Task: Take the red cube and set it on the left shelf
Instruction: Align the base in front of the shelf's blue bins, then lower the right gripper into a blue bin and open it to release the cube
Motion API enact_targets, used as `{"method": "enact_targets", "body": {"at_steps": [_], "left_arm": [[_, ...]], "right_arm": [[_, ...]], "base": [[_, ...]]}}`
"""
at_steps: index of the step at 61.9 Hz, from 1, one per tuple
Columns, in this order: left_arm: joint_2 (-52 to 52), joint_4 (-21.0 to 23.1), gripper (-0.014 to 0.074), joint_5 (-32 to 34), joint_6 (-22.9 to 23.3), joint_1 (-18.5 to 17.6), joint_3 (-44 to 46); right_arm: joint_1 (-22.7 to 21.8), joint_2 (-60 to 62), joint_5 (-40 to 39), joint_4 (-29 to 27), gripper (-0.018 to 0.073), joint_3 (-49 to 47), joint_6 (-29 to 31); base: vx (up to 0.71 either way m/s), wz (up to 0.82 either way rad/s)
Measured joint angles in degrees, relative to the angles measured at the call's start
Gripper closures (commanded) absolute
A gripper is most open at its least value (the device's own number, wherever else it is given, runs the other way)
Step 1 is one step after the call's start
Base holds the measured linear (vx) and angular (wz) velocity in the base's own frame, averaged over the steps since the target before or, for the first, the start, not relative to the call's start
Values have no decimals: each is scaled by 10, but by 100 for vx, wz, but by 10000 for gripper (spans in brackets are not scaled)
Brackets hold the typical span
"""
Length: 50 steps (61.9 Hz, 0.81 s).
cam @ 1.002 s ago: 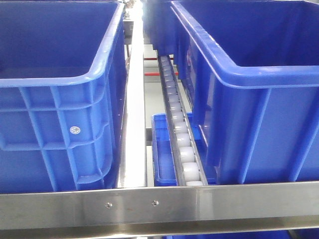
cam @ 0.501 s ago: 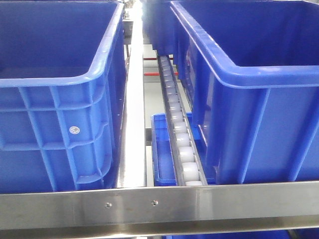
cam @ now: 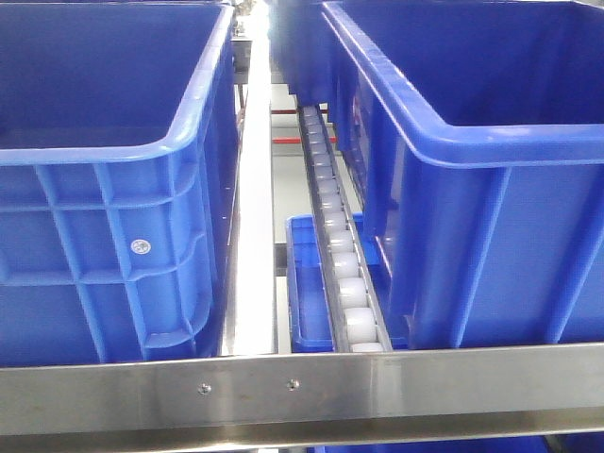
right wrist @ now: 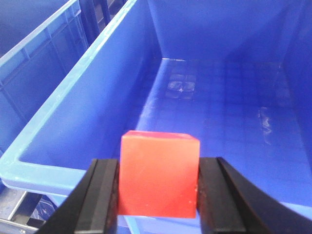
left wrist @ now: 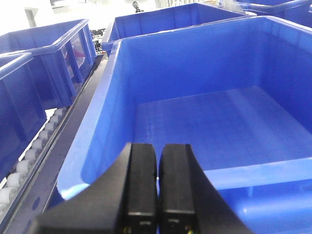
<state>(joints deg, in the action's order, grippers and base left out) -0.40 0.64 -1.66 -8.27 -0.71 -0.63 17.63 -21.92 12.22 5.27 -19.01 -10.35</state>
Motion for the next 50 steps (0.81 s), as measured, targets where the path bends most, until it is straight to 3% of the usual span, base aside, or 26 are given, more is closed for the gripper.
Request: {"method": "enact_targets", "body": {"at_steps": [26,50], "left_arm": [[0,0,491,0,0,0,0],[0,0,491,0,0,0,0]], "right_arm": [[0,-13,0,0,502,-4,0],[0,-245,17,0,502,-169,0]], "base": [[0,0],[0,0]]}}
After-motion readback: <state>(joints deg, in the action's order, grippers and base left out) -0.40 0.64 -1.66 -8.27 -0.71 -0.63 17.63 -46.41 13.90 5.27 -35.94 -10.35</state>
